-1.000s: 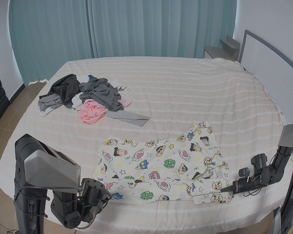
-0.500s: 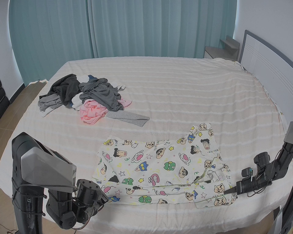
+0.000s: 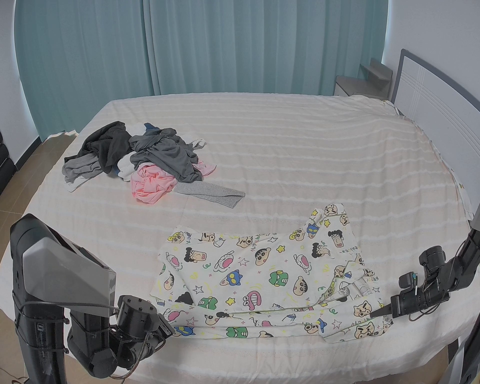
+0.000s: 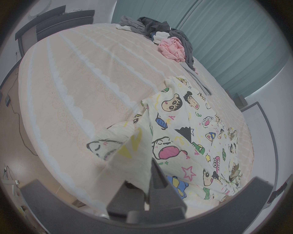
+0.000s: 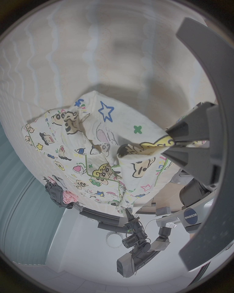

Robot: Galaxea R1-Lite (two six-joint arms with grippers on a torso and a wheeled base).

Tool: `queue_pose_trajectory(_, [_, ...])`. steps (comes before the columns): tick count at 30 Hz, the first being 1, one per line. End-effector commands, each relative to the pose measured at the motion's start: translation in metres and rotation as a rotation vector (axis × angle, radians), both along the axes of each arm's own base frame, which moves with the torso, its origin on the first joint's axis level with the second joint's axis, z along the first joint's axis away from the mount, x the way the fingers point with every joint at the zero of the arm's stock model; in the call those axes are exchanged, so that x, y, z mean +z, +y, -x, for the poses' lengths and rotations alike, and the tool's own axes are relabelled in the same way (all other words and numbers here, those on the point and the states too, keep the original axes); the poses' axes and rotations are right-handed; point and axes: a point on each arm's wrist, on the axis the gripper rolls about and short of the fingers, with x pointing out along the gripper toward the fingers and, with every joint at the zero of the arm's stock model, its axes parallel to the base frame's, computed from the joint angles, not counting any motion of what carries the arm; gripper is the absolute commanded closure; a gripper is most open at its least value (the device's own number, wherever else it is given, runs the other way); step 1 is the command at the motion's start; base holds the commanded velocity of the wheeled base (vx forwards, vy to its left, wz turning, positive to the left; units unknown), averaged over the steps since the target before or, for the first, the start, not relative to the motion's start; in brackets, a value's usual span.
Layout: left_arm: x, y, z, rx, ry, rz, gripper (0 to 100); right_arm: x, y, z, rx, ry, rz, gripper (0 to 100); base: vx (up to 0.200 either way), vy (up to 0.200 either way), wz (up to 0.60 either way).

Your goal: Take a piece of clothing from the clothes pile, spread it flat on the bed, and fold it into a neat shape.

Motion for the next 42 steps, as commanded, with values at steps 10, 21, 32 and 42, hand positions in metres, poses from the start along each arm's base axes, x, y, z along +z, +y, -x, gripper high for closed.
queue_pose_trajectory(10, [-0.003,0.001,0.0,-0.005,0.011,-0.011,100,0.006,0.001,0.003,0.013,0.047,0.0,100,0.0,0.0,0.0])
queue_pose_trajectory(21, [-0.008,-0.004,-0.009,-0.021,-0.002,-0.021,100,0.005,0.0,0.001,0.009,0.053,0.01,100,0.0,0.0,0.0])
queue_pose_trajectory(32, [-0.009,-0.001,-0.01,-0.011,0.002,-0.025,0,0.003,0.001,0.001,0.007,0.061,0.031,0,0.0,0.0,0.0])
queue_pose_trajectory(42, [0.021,0.007,0.005,-0.012,-0.057,0.005,0,0.021,-0.012,0.005,-0.058,0.0,0.079,0,0.0,0.0,0.0])
